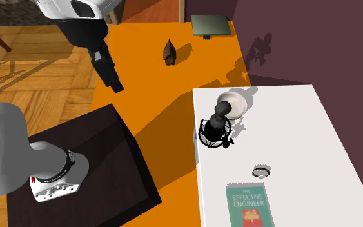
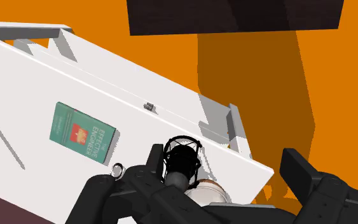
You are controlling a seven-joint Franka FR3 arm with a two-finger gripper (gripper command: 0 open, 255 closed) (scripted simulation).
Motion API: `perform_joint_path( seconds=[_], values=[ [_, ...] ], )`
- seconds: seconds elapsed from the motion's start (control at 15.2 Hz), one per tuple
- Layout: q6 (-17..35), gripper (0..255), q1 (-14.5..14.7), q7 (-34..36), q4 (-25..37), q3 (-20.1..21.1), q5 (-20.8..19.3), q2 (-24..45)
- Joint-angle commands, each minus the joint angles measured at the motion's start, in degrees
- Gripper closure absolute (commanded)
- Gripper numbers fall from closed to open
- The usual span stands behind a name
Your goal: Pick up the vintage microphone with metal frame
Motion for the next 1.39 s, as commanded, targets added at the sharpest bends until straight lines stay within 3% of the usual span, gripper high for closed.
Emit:
perform_joint_path(
  seconds=[0.0,0.73,1.32],
  values=[
    [0.0,0,0.0,0.0,0.0,0.0,0.0,0.0],
    [18.3,0,0.1,-9.8,3.2,-8.4,1.2,19.5],
    [27.9,0,0.8,-20.3,13.4,-13.3,8.3,39.0]
  ],
)
